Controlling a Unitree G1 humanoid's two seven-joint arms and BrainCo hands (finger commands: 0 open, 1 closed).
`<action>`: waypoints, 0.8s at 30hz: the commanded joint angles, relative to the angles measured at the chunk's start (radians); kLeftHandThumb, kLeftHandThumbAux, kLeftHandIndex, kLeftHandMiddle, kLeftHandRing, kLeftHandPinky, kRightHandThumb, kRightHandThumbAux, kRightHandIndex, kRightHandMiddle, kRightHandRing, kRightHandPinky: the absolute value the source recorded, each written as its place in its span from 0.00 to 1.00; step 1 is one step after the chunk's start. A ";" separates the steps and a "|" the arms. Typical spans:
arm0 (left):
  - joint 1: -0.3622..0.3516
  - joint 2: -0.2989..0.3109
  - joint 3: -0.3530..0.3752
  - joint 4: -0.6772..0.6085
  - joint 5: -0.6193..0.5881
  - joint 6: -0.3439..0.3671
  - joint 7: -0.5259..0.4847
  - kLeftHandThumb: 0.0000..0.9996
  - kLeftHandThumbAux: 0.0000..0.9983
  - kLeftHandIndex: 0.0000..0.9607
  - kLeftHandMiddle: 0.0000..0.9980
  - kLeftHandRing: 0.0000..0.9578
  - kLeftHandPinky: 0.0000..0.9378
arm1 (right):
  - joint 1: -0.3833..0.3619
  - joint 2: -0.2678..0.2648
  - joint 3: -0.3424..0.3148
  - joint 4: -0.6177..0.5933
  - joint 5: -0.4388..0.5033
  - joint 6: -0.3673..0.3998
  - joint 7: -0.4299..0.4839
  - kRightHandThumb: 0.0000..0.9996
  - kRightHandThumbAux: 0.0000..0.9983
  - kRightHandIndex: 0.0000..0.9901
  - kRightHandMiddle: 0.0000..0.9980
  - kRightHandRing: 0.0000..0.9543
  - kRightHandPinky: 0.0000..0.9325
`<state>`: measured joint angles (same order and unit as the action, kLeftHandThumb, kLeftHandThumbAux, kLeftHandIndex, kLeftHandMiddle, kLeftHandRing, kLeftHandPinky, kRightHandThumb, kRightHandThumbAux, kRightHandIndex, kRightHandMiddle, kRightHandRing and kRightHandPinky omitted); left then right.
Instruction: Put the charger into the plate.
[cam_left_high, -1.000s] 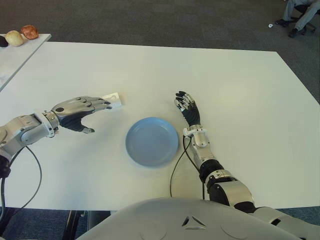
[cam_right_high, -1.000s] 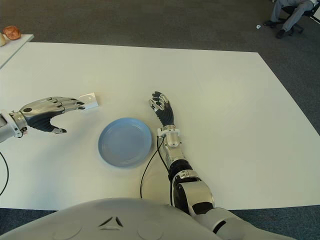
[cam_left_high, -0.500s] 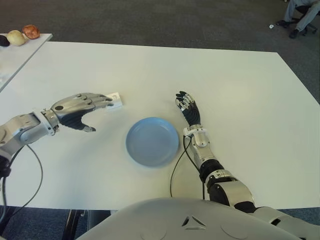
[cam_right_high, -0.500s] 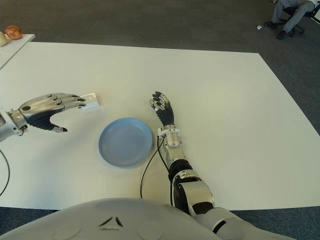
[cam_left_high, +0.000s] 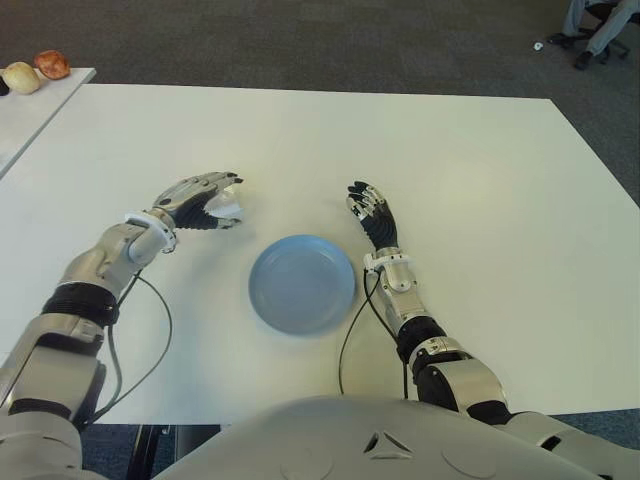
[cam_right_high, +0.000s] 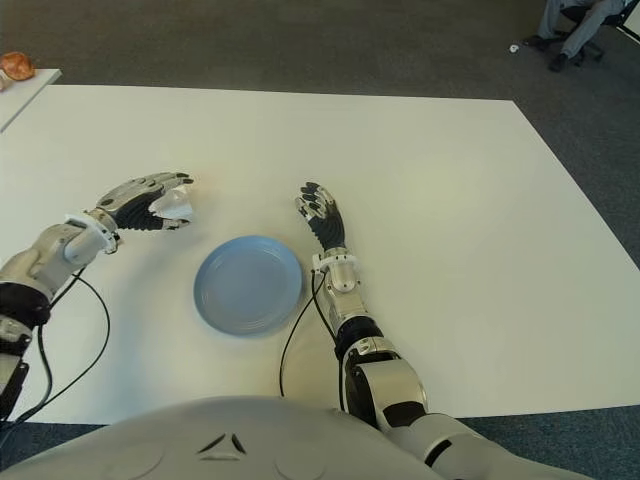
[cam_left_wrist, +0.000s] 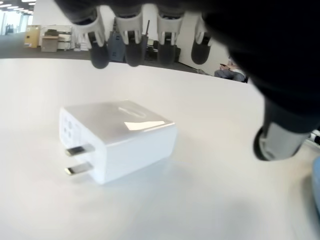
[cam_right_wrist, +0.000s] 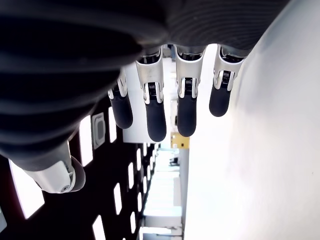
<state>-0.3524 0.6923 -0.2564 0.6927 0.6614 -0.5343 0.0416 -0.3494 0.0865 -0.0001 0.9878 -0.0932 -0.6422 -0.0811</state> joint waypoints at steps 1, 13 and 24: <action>-0.034 -0.041 -0.022 0.029 0.029 0.066 0.046 0.18 0.40 0.00 0.00 0.00 0.03 | 0.089 0.000 -0.001 0.061 0.004 0.075 0.001 0.00 0.57 0.20 0.27 0.23 0.19; -0.109 -0.084 -0.093 0.142 0.098 0.081 0.211 0.22 0.35 0.00 0.00 0.00 0.02 | 0.098 0.004 -0.002 0.054 0.012 0.060 0.011 0.00 0.59 0.21 0.28 0.25 0.21; -0.157 -0.105 -0.156 0.260 0.126 0.080 0.299 0.22 0.32 0.00 0.00 0.00 0.02 | 0.107 0.002 0.000 0.041 0.008 0.056 0.007 0.00 0.61 0.21 0.26 0.24 0.22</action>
<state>-0.4974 0.5996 -0.3885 0.9171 0.7690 -0.4536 0.3204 -0.3407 0.0835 0.0002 0.9769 -0.0915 -0.6405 -0.0747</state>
